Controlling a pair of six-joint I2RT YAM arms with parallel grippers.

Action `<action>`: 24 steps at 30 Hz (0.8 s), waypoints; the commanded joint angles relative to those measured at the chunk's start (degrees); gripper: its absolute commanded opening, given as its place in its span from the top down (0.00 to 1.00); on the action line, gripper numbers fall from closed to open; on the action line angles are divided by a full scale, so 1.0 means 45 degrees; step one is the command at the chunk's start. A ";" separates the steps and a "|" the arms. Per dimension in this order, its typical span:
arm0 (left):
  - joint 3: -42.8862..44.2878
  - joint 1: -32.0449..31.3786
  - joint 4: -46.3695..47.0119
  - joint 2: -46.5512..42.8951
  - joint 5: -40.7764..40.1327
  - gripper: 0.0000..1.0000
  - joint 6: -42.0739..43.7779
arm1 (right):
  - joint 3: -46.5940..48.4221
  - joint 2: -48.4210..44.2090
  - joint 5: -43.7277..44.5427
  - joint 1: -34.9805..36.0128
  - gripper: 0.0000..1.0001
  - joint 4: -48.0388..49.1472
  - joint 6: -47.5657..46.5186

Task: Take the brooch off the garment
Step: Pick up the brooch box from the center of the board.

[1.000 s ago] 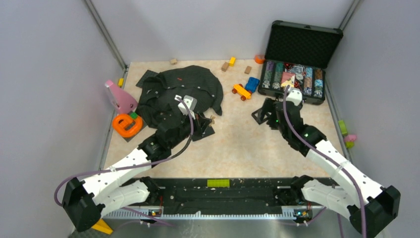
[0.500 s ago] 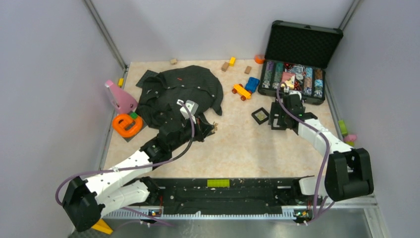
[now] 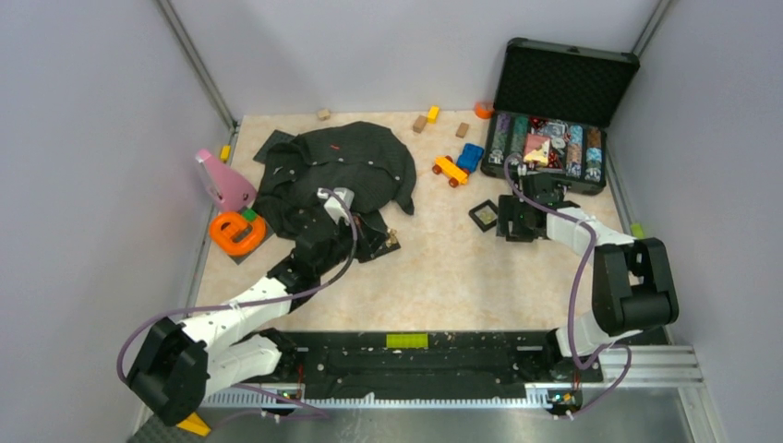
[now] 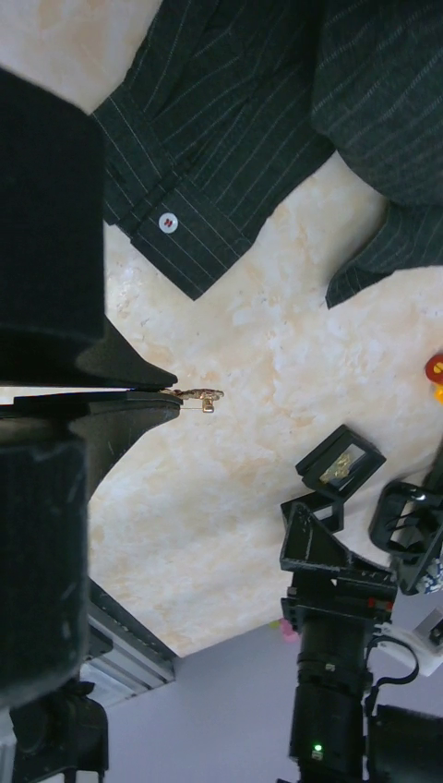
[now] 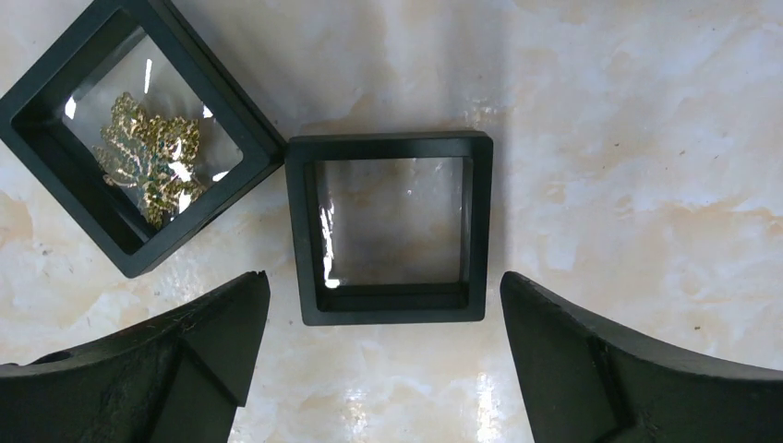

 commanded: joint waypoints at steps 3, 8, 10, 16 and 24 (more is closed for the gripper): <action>-0.0288 0.0528 0.1635 0.0283 0.0849 1.00 -0.1000 | 0.0597 0.0273 -0.0285 -0.0497 0.02 0.0617 -0.0129; -0.0587 0.0817 0.1946 0.0489 0.0315 1.00 -0.1314 | 0.0650 0.0494 -0.0906 -0.0689 0.13 0.0821 -0.0084; -0.0704 0.0978 0.2076 0.0582 0.0099 1.00 -0.1463 | 0.0664 0.0481 -0.1003 -0.0685 0.19 0.0845 -0.0009; -0.0833 0.1393 0.2450 0.0933 0.0103 1.00 -0.1589 | 0.0540 0.0092 -0.1482 -0.0676 0.32 0.0915 0.0032; -0.0881 0.1636 0.2648 0.1217 0.0068 1.00 -0.1796 | -0.0100 -0.1380 -0.0594 -0.0676 0.39 0.0303 0.0660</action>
